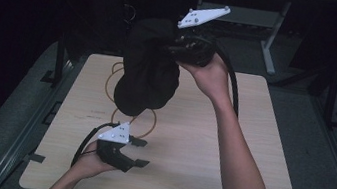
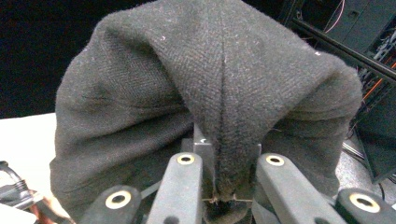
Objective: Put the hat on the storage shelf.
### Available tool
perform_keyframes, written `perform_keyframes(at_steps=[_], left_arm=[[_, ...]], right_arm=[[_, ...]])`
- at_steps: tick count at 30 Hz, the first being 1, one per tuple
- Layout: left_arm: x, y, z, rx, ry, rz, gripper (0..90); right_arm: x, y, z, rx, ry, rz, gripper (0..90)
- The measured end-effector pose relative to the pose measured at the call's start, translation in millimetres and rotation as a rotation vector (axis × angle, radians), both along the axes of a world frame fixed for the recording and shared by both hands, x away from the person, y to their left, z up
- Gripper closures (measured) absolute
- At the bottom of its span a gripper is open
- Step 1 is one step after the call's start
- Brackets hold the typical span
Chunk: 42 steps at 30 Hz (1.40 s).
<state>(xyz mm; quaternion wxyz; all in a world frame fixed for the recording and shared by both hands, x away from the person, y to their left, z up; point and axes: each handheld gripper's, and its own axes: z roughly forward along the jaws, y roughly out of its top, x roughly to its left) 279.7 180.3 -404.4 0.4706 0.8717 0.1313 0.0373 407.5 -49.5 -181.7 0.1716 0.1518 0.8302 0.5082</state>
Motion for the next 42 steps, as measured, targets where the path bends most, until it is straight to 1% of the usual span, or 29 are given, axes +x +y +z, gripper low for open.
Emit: perform_keyframes(at_steps=[3,5,6,8,10,12,13,15,17,18,19,22,23,24,25,27,29,30,31,32,33,34,35,36,37,38,40,41,42], left_arm=[[-0.5,-1.2,-0.1,-0.003,-0.004,-0.006,34.9],[-1.0,-3.6,-0.7,0.001,-0.004,-0.017,34.7],[-2.1,-5.2,-0.8,0.002,0.0,-0.02,34.6],[-3.6,-8.2,-1.0,0.006,-0.004,-0.033,34.6],[-4.6,-10.6,-1.1,0.019,-0.01,-0.047,34.6],[-5.7,-12.9,-1.7,0.023,-0.01,-0.051,34.5],[-5.7,-13.3,-1.8,0.029,-0.014,-0.055,34.5],[-6.0,-13.7,-1.9,0.026,-0.009,-0.057,34.5],[-5.9,-13.5,-1.6,0.014,-0.006,-0.057,34.5],[-6.0,-13.7,-1.5,0.014,-0.005,-0.057,34.5],[-6.3,-14.2,-1.6,0.015,-0.003,-0.057,34.4],[-8.2,-18.2,-3.1,0.024,-0.006,-0.069,34.3],[-8.7,-19.7,-3.5,0.024,-0.012,-0.078,34.2],[-10.0,-21.8,-4.4,0.016,-0.012,-0.083,34.2],[-10.8,-23.4,-4.6,0.024,-0.014,-0.092,34.3],[-12.8,-26.6,-5.1,0.036,-0.021,-0.104,34.3],[-13.7,-28.6,-5.6,0.043,-0.019,-0.111,34.3],[-14.0,-29.8,-6.3,0.038,-0.019,-0.111,34.3],[-13.7,-30.2,-6.4,0.047,-0.024,-0.117,34.3],[-14.7,-31.3,-7.0,0.044,-0.017,-0.116,34.3],[-14.9,-32.2,-7.2,0.055,-0.026,-0.121,34.3],[-15.9,-33.0,-7.8,0.053,-0.026,-0.119,34.3],[-16.6,-33.6,-8.2,0.059,-0.027,-0.121,34.3],[-16.9,-34.1,-9.1,0.061,-0.029,-0.125,34.3],[-17.2,-34.2,-9.3,0.067,-0.031,-0.127,34.3],[-17.4,-34.3,-9.6,0.069,-0.032,-0.128,34.3],[-16.9,-34.5,-10.0,0.069,-0.029,-0.131,34.3],[-17.0,-34.7,-10.2,0.068,-0.024,-0.13,34.3],[-16.8,-34.7,-9.8,0.069,-0.032,-0.132,34.3]], right_arm=[[5.8,7.4,-0.7,-0.014,0.005,0.003,83.6],[9.6,12.6,-1.6,-0.028,0.003,0.006,83.5],[10.6,15.3,-1.9,-0.029,0.012,0.002,83.3],[13.4,20.3,-2.2,-0.037,0.01,0.006,83.0],[16.2,25.4,-2.2,-0.041,0.011,0.008,82.8],[19.0,31.4,-2.1,-0.049,0.015,0.017,82.7],[20.6,34.4,-2.1,-0.053,0.023,0.02,82.6],[23.3,40.7,-2.2,-0.06,0.032,0.018,82.0],[26.9,46.5,-2.3,-0.077,0.034,0.027,81.5],[29.4,51.6,-2.7,-0.084,0.05,0.025,81.2],[31.1,53.9,-3.5,-0.09,0.046,0.029,81.1],[35.9,63.4,-7.6,-0.093,0.066,0.039,80.5],[37.8,66.9,-9.1,-0.101,0.068,0.041,80.3],[38.8,71.0,-10.9,-0.107,0.076,0.039,80.3],[40.4,75.0,-12.8,-0.114,0.077,0.043,80.0],[42.8,82.7,-15.4,-0.133,0.085,0.052,76.2],[44.5,88.9,-17.0,-0.134,0.097,0.06,72.5],[45.9,93.0,-17.8,-0.142,0.104,0.063,72.1],[47.0,96.9,-19.1,-0.131,0.11,0.065,72.9],[48.6,102.2,-21.9,-0.138,0.121,0.082,73.3],[49.7,108.2,-25.7,-0.149,0.13,0.087,73.2],[51.0,114.5,-30.9,-0.157,0.129,0.088,73.2],[51.3,117.8,-33.7,-0.155,0.136,0.092,73.0],[52.5,120.4,-36.8,-0.158,0.128,0.097,72.6],[52.2,122.0,-38.2,-0.151,0.13,0.094,72.4],[52.5,122.4,-39.2,-0.145,0.116,0.095,72.2],[52.5,123.6,-40.5,-0.135,0.119,0.088,71.3],[53.2,124.6,-41.5,-0.133,0.115,0.087,69.4],[53.4,125.1,-42.3,-0.13,0.112,0.083,66.7]])
